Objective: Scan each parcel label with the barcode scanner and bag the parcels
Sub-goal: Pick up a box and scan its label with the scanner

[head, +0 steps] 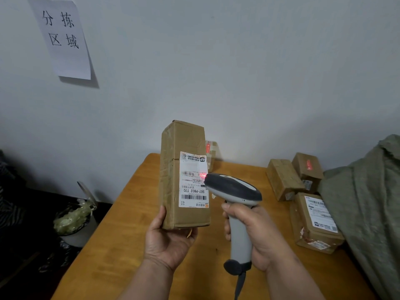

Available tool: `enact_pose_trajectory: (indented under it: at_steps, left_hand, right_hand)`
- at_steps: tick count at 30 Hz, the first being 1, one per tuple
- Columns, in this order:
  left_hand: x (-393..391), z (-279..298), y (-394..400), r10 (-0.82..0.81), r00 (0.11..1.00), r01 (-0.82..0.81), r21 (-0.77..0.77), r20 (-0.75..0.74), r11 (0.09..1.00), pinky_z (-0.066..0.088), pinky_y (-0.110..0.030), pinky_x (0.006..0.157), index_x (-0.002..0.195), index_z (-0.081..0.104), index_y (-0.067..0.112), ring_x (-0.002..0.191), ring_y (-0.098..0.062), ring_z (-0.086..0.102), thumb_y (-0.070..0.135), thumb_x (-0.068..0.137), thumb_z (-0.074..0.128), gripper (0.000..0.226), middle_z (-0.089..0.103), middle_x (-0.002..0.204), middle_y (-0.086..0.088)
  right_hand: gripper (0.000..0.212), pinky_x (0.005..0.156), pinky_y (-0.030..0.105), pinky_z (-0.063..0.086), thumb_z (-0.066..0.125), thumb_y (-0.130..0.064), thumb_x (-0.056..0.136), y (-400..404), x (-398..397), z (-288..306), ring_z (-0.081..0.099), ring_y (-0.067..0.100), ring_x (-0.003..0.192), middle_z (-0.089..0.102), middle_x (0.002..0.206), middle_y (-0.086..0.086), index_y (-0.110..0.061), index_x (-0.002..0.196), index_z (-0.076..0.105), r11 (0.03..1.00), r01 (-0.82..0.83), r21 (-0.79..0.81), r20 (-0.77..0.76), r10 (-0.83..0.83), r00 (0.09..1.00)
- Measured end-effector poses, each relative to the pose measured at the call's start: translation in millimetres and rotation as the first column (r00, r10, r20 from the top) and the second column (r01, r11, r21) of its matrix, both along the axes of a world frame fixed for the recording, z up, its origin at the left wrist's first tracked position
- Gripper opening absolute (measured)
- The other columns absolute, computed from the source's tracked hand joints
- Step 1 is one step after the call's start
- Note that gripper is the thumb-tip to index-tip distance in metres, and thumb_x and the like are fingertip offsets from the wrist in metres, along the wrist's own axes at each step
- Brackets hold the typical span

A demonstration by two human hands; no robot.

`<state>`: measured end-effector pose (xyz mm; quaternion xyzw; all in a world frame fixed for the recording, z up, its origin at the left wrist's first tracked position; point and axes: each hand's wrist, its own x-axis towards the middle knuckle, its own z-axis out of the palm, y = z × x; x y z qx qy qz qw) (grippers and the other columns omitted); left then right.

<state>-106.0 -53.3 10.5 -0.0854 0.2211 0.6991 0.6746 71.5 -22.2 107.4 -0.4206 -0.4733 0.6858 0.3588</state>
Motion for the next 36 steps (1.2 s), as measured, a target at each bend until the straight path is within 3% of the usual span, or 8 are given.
enact_pose_trajectory:
  at_steps: [4,9,16,22,36]
  left_hand:
    - [5.3,0.1,-0.5,0.001,1.000,-0.001,-0.010,-0.020,1.000,0.042,-0.047,0.094,0.112,0.073,0.013,0.122,-0.036,0.056,0.042,0.074,0.070,0.048,0.067,0.127,-0.016]
    - [14.1,0.3,-2.7,0.012,0.999,-0.013,-0.021,-0.035,1.000,0.045,-0.046,0.087,0.099,0.080,0.010,0.115,-0.036,0.059,0.042,0.073,0.071,0.042,0.068,0.125,-0.016]
    - [30.2,4.1,-9.9,0.031,0.998,-0.032,-0.033,-0.045,0.999,0.045,-0.046,0.087,0.117,0.071,0.014,0.114,-0.036,0.059,0.042,0.073,0.071,0.052,0.067,0.126,-0.016]
    - [44.7,4.7,-17.6,0.026,0.999,-0.026,-0.021,-0.040,0.999,0.047,-0.046,0.083,0.114,0.072,0.014,0.111,-0.036,0.060,0.042,0.071,0.072,0.051,0.067,0.127,-0.016]
    - [48.0,14.4,-35.1,0.034,0.999,-0.035,0.003,0.033,0.999,0.048,-0.048,0.083,0.119,0.070,0.014,0.124,-0.036,0.053,0.041,0.068,0.074,0.058,0.066,0.127,-0.016]
  right_hand:
    - [0.028,0.051,0.032,0.047,0.079,-0.024,0.063,0.4,5.7,-0.5,0.058,0.017,0.055,0.060,0.069,0.009,-0.005,0.081,0.068,1.000,-0.003,0.004,-0.007,0.003,1.000]
    - [0.028,0.051,0.032,0.047,0.078,-0.024,0.063,-0.2,14.7,-0.1,0.057,0.017,0.055,0.060,0.070,0.008,-0.005,0.082,0.068,1.000,-0.009,0.012,-0.010,0.009,1.000]
    - [0.029,0.051,0.031,0.047,0.079,-0.025,0.063,-5.8,31.5,2.0,0.058,0.017,0.055,0.061,0.069,0.008,-0.006,0.083,0.069,1.000,-0.018,0.012,-0.004,0.018,1.000]
    - [0.014,0.051,0.032,0.048,0.079,-0.021,0.068,-15.5,49.2,5.1,0.059,0.018,0.056,0.061,0.072,0.008,-0.012,0.075,0.072,0.999,-0.024,0.039,-0.031,0.025,0.999]
    - [0.040,0.055,0.033,0.048,0.078,-0.025,0.062,-56.8,63.9,10.4,0.060,0.018,0.059,0.062,0.070,0.007,-0.004,0.095,0.068,0.999,0.006,0.032,0.078,-0.008,0.997]
